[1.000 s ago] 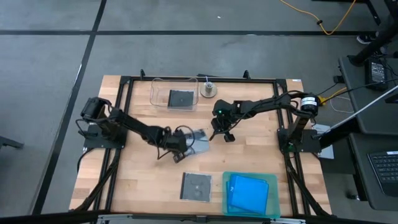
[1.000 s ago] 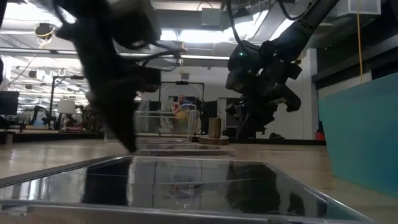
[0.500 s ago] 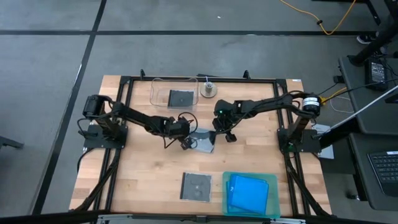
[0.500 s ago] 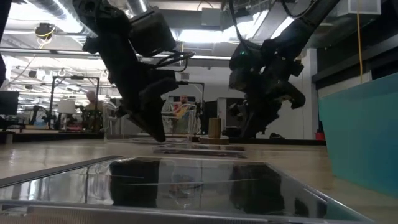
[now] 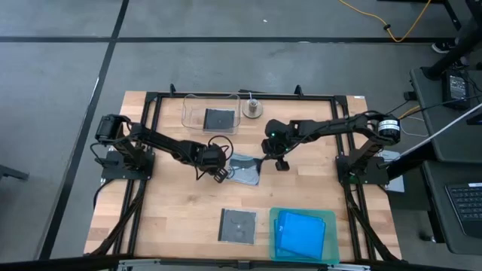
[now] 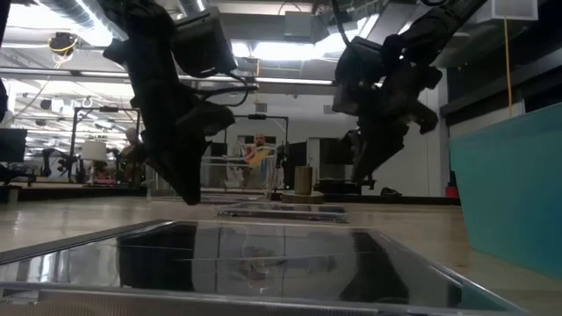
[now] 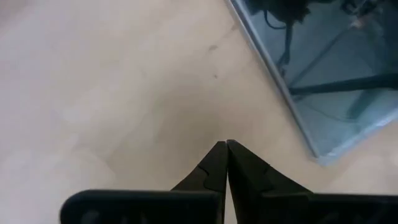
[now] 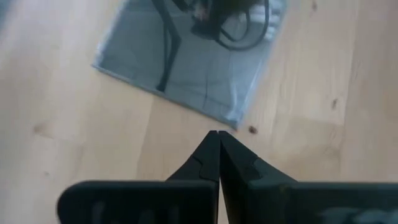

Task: Pick & place jewel cases by type
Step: Put the left black cd case into the transparent bin

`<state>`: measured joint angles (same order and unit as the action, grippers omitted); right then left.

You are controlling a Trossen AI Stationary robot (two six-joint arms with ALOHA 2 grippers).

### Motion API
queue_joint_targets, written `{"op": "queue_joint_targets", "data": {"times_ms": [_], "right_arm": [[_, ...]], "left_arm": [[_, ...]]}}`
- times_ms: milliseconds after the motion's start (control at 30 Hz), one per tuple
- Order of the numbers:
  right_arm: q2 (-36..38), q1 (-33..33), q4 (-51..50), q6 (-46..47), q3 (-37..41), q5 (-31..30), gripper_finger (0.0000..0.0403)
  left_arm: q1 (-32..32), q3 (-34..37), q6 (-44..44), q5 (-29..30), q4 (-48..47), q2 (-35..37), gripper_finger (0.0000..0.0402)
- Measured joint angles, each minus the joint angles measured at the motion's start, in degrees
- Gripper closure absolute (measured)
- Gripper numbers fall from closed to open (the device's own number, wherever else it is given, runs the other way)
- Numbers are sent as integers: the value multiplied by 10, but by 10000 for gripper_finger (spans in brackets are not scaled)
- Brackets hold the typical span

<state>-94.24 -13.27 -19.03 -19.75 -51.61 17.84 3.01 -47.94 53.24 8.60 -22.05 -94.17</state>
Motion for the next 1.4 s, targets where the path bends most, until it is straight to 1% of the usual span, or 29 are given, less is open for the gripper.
{"op": "queue_joint_targets", "data": {"times_ms": [33,133,300,433,633,733,800,967,1400], "right_arm": [[0,0,0,0,4,-13,399],[0,1,4,18,20,-28,399],[-1,4,31,59,55,-28,400],[-1,5,76,105,82,-28,399],[-1,27,154,147,117,-33,399],[-1,43,174,165,128,-50,399],[-1,51,181,167,130,-62,398],[-9,62,194,180,130,-64,398],[-38,82,240,206,128,-66,400]], "left_arm": [[-3,0,9,-13,3,0,394],[-11,0,16,-43,14,3,388],[-25,0,9,-47,31,18,362],[-39,0,-4,-52,52,26,321],[-61,0,-9,-100,88,28,243],[-65,0,-6,-99,89,28,211],[-66,0,-6,-98,88,28,197],[-66,-1,-4,-95,91,11,183],[-66,-1,18,-101,162,-46,184]]}}
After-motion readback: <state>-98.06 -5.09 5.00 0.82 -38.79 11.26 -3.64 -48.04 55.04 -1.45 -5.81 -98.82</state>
